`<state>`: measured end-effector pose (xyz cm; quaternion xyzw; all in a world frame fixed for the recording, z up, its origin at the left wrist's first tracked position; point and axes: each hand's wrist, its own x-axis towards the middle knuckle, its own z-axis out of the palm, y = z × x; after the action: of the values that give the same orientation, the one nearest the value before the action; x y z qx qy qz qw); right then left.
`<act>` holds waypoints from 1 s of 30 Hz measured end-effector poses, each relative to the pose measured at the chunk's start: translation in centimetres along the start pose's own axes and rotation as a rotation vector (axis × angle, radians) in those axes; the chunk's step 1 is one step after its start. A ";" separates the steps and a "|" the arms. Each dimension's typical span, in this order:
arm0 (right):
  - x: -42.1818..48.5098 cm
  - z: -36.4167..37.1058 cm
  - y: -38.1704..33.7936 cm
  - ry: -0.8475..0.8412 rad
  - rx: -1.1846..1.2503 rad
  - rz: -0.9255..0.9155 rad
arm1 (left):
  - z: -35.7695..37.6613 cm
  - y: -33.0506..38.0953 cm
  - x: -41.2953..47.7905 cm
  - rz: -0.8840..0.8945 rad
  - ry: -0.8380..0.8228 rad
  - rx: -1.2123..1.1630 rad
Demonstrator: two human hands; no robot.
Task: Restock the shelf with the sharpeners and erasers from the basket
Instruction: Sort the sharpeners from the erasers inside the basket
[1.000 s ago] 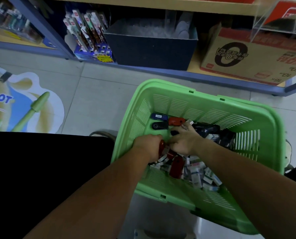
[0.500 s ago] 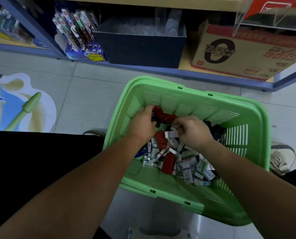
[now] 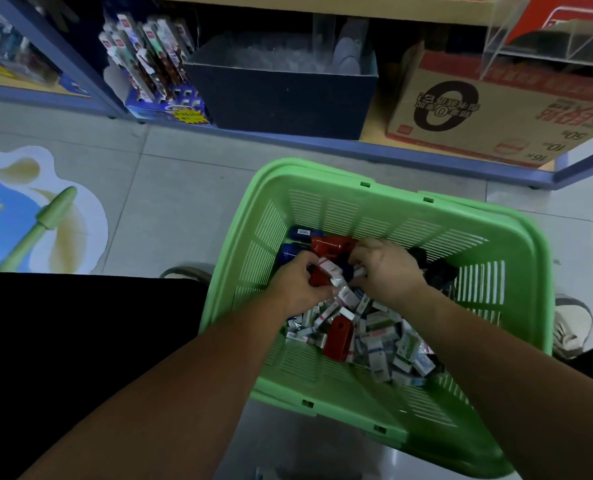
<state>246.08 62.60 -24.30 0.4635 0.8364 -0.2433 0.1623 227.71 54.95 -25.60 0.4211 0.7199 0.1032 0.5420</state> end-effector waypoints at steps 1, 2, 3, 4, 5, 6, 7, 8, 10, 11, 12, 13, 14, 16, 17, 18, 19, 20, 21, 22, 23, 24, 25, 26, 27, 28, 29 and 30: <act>0.0 0.0 -0.1 -0.011 0.004 0.014 | 0.3 0.0 0.3 0.001 -0.001 -0.017; 0.0 0.0 -0.1 -0.022 0.004 0.021 | 0.5 -0.1 0.6 0.005 -0.013 -0.020; 0.1 -0.1 -0.2 -0.027 0.008 0.014 | 0.6 -0.2 0.7 0.008 -0.027 -0.019; 0.2 0.0 -0.4 -0.031 0.020 -0.006 | 0.5 -0.2 0.8 0.014 -0.044 -0.027; 0.4 0.1 -0.6 -0.043 0.040 -0.025 | 0.4 -0.1 0.8 0.032 -0.065 -0.048; 0.5 0.2 -0.9 -0.067 0.057 -0.034 | 0.3 0.1 0.7 0.051 -0.091 -0.066; 0.6 0.3 -1.0 -0.096 0.062 -0.037 | 0.2 0.2 0.5 0.065 -0.119 -0.081; 0.8 0.5 -1.2 -0.121 0.053 -0.040 | 0.2 0.3 0.3 0.075 -0.146 -0.098; 1.0 0.7 -1.1 -0.130 0.027 -0.055 | 0.1 0.3 -0.1 0.062 -0.196 -0.122; 1.1 0.8 -1.0 -0.113 0.025 -0.062 | -0.1 0.3 -0.4 0.035 -0.200 -0.107; 1.3 0.8 -0.9 -0.096 0.029 -0.063 | -0.3 0.3 -0.6 0.006 -0.180 -0.070; 1.3 0.7 -0.8 -0.085 0.032 -0.057 | -0.6 0.4 -0.8 -0.021 -0.119 -0.011; 1.3 0.7 -0.8 -0.076 0.035 -0.049 | -0.9 0.5 -1.1 -0.046 -0.032 0.056; 1.1 0.8 -0.7 -0.048 0.050 -0.050 | -1.7 1.0 -1.5 -0.055 0.161 0.102; 0.8 0.7 -0.6 -0.030 0.074 -0.055 | -2.0 1.4 -1.6 -0.046 0.241 0.051; 0.4 0.5 -0.5 -0.016 0.098 -0.061 | -2.2 1.8 -1.6 -0.031 0.310 -0.025; 0.1 0.3 -0.4 -0.007 0.115 -0.077 | -2.2 2.1 -1.4 -0.013 0.361 -0.111; -0.4 0.1 -0.2 -0.014 0.127 -0.092 | -2.2 2.4 -1.2 0.013 0.389 -0.192; -0.8 -0.2 -0.2 -0.018 0.137 -0.110 | -2.2 2.8 -1.2 0.041 0.395 -0.244; -1.2 -0.4 -0.2 -0.023 0.144 -0.127 | -2.1 2.8 -1.1 0.070 0.397 -0.228; -1.7 -0.7 -0.2 -0.025 0.149 -0.149 | -2.1 2.6 -1.1 0.086 0.406 -0.128; -2.2 -0.9 -0.3 -0.053 0.168 -0.166 | -2.0 2.3 -1.1 0.093 0.430 0.022; -2.8 -1.1 -0.4 -0.095 0.198 -0.176 | -2.0 2.1 -1.3 0.097 0.452 0.172; -3.4 -1.3 -0.5 -0.148 0.224 -0.174 | -1.9 1.8 -1.3 0.096 0.448 0.288; -3.9 -1.2 -0.5 -0.198 0.219 -0.174 | -1.7 1.6 -1.3 0.089 0.399 0.341; -4.5 -1.1 -0.6 -0.230 0.199 -0.179 | -1.4 1.4 -1.2 0.085 0.316 0.330; -4.9 -1.0 -0.5 -0.232 0.188 -0.188 | -1.0 1.3 -1.1 0.084 0.206 0.286; -5.3 -0.8 -0.3 -0.228 0.207 -0.185 | -0.5 1.2 -1.0 0.092 0.105 0.252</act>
<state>248.53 59.25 -20.89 0.3682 0.8221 -0.3931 0.1845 227.97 55.14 -23.99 0.5127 0.7342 0.0584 0.4412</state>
